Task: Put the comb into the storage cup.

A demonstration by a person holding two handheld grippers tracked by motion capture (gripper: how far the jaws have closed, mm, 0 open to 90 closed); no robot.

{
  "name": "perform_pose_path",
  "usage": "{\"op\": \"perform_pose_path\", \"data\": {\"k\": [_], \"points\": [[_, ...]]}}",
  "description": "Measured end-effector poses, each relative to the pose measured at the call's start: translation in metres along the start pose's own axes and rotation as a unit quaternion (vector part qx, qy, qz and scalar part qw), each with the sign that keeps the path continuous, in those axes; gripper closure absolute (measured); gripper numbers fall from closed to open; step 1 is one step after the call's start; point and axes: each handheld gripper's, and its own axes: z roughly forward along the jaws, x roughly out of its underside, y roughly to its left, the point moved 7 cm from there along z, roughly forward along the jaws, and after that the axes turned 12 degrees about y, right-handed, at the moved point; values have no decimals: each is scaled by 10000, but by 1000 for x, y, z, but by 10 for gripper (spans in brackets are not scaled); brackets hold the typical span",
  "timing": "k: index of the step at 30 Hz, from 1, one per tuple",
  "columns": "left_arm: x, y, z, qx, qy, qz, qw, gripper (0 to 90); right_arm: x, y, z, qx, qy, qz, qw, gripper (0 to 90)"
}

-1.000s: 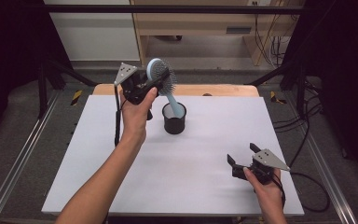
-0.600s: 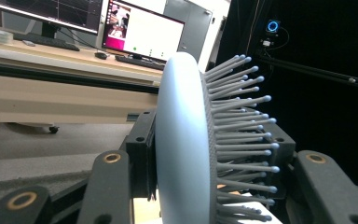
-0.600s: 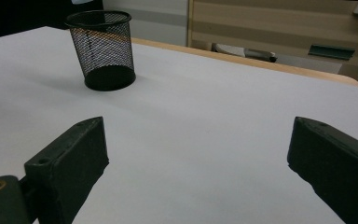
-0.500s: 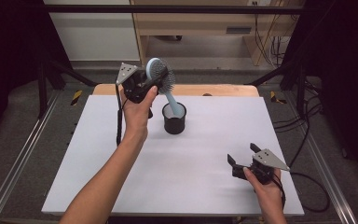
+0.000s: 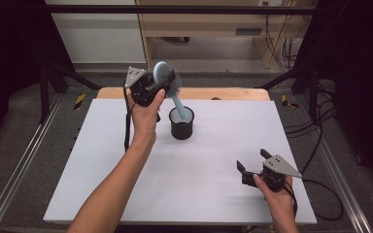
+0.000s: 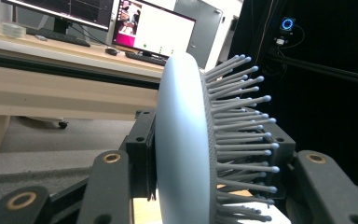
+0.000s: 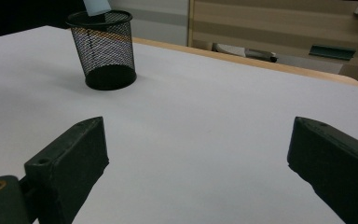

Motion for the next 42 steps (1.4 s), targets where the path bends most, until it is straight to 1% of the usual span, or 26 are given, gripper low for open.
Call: {"op": "perform_pose_path", "data": {"k": [6,16,21,24,27,33,39,42], "points": [[4,5,5,-113,1,-56,9999,502,0,1,0,-10,-1,-25,10000,51],[10,7,10,-131,50,-38,9999,502,0,1,0,-16,-5,-8,10000,51],[15,4,15,-137,146,48,9998,501,0,2,1,-20,18,1,10000,51],[16,2,17,-137,164,100,9997,502,0,2,1,-29,-5,1,10000,51],[18,2,19,-158,174,100,9997,502,0,2,1,-38,2,10,10000,50],[18,7,20,-204,174,-12,9996,501,-1,3,1,-66,-9,17,10000,50],[19,5,21,-217,184,69,9996,501,-1,4,1,-96,-4,5,10000,49],[19,5,21,-221,192,57,9996,500,-1,4,1,-105,-12,2,9999,49]]}}
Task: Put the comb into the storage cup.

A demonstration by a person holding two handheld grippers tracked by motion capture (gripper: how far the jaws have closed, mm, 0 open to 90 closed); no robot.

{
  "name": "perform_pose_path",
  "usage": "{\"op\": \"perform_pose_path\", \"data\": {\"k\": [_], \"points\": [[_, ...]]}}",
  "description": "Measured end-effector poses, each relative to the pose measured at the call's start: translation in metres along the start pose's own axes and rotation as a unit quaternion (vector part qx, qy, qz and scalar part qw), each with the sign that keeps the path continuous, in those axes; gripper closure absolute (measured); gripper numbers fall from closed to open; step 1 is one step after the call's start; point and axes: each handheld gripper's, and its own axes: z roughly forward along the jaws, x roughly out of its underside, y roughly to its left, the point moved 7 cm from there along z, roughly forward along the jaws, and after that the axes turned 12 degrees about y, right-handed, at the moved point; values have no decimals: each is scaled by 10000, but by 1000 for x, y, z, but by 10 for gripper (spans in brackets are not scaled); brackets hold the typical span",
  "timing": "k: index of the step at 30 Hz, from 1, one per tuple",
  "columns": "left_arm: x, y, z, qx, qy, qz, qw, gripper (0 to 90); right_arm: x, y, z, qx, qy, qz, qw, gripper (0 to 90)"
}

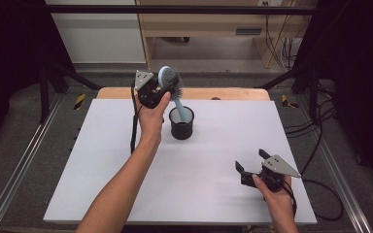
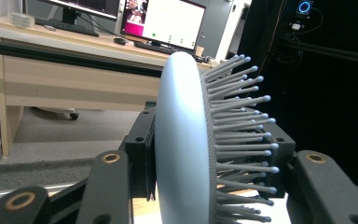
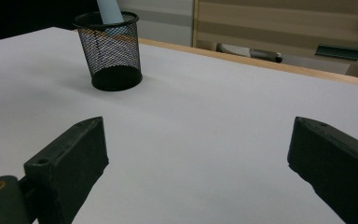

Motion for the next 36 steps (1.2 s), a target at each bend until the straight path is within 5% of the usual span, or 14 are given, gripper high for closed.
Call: {"op": "perform_pose_path", "data": {"k": [15,36], "points": [[9,-3,6,-31,123,177,9998,500,0,1,0,-3,20,-5,10000,51],[20,4,11,-82,196,106,9997,498,1,2,2,-19,62,-44,10000,51]]}}
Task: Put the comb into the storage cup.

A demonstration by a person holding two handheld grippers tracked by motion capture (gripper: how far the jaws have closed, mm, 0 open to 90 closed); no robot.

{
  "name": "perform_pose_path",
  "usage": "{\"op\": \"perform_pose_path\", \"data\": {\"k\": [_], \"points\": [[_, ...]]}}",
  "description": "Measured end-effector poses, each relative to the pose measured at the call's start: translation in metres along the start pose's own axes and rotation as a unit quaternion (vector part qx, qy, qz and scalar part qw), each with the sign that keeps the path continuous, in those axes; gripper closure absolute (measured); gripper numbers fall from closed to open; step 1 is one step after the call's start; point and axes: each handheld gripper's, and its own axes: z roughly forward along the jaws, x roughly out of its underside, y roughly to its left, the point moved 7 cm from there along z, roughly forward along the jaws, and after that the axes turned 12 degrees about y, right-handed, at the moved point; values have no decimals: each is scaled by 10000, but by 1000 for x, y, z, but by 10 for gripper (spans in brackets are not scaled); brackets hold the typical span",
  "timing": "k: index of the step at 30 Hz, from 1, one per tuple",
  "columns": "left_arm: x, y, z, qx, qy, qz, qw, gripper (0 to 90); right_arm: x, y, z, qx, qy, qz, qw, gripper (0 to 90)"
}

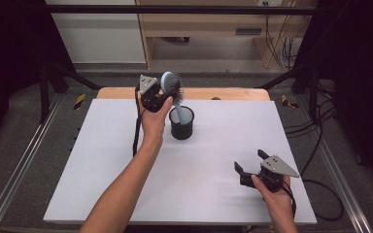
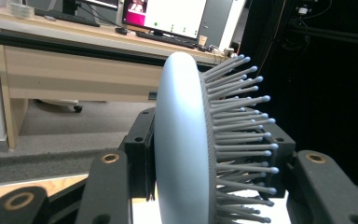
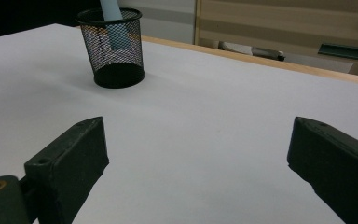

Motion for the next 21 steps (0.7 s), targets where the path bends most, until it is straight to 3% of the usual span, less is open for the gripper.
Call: {"op": "perform_pose_path", "data": {"k": [21], "points": [[10,7,2,-43,77,-40,10000,498,1,2,2,-10,42,-35,10000,51]]}}
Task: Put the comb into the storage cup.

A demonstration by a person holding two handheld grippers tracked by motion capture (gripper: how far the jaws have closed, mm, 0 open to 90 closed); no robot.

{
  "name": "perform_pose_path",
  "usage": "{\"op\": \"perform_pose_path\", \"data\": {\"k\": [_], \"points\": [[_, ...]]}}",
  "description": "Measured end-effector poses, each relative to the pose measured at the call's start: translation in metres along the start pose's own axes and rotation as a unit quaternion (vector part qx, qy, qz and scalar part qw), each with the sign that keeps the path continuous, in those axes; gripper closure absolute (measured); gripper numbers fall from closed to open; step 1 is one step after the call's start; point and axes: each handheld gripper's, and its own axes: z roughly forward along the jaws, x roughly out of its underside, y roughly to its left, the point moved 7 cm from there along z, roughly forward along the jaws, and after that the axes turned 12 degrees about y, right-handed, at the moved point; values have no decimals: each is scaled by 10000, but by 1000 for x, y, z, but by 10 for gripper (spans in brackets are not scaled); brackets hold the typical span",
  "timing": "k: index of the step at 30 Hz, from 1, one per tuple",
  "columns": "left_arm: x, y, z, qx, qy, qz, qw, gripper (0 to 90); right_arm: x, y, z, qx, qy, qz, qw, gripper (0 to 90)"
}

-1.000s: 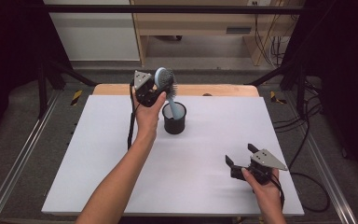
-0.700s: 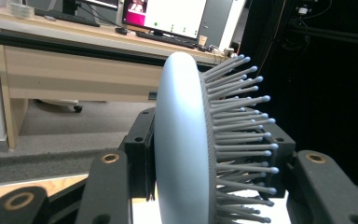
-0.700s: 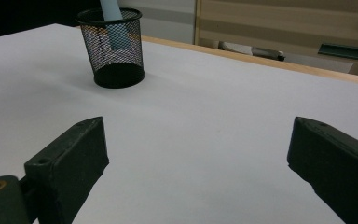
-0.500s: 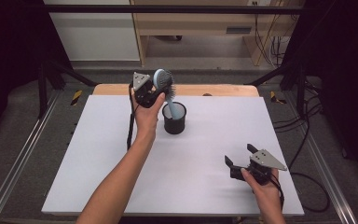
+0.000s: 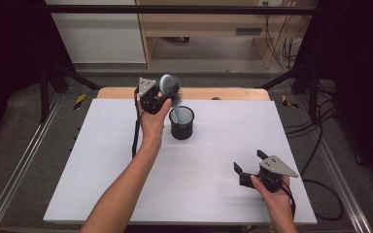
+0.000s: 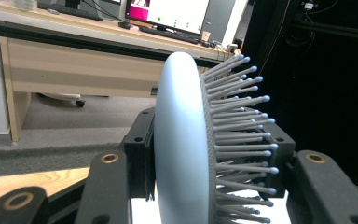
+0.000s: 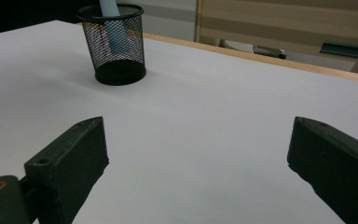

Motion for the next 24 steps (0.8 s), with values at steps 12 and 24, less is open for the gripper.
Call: {"op": "perform_pose_path", "data": {"k": [12,24], "points": [[5,-1,3,13,49,1,10000,498,0,0,0,-9,-3,8,10000,51],[8,-2,6,23,87,-8,10000,497,0,1,0,-19,15,-6,10000,51]]}}
